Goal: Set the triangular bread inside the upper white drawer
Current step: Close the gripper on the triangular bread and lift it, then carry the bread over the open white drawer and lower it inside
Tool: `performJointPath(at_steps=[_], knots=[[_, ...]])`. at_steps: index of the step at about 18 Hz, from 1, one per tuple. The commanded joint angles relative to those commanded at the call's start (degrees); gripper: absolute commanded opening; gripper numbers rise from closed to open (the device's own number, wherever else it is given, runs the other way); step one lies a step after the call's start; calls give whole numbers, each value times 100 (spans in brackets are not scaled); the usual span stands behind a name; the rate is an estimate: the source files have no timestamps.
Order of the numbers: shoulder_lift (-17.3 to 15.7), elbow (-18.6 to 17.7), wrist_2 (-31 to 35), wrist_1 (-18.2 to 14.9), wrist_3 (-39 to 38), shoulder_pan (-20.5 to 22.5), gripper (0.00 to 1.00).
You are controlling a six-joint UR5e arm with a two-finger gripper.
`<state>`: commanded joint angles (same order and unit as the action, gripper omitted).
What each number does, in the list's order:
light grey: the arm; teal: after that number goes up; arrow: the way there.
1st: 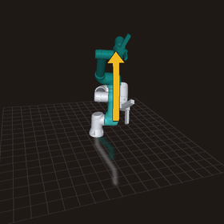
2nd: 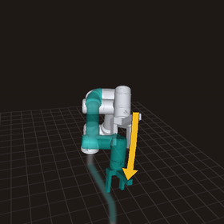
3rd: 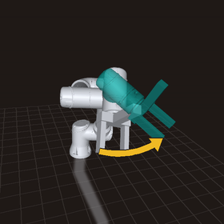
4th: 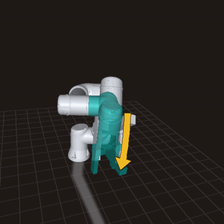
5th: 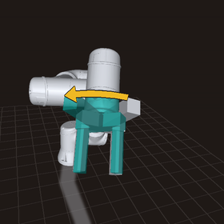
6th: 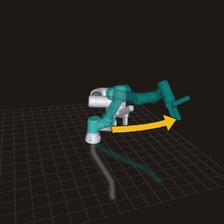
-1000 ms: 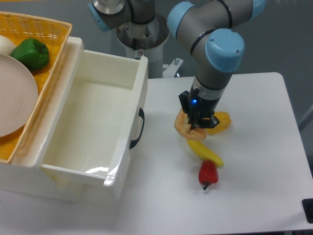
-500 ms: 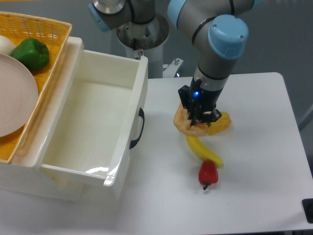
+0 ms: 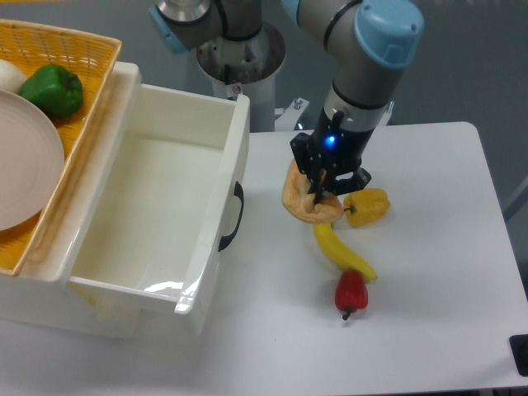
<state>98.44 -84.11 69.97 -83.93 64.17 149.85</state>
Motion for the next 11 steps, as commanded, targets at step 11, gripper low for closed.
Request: performJointPath(at_steps=[11], knots=[[-510, -26, -1064, -106, -563, -53, 9]])
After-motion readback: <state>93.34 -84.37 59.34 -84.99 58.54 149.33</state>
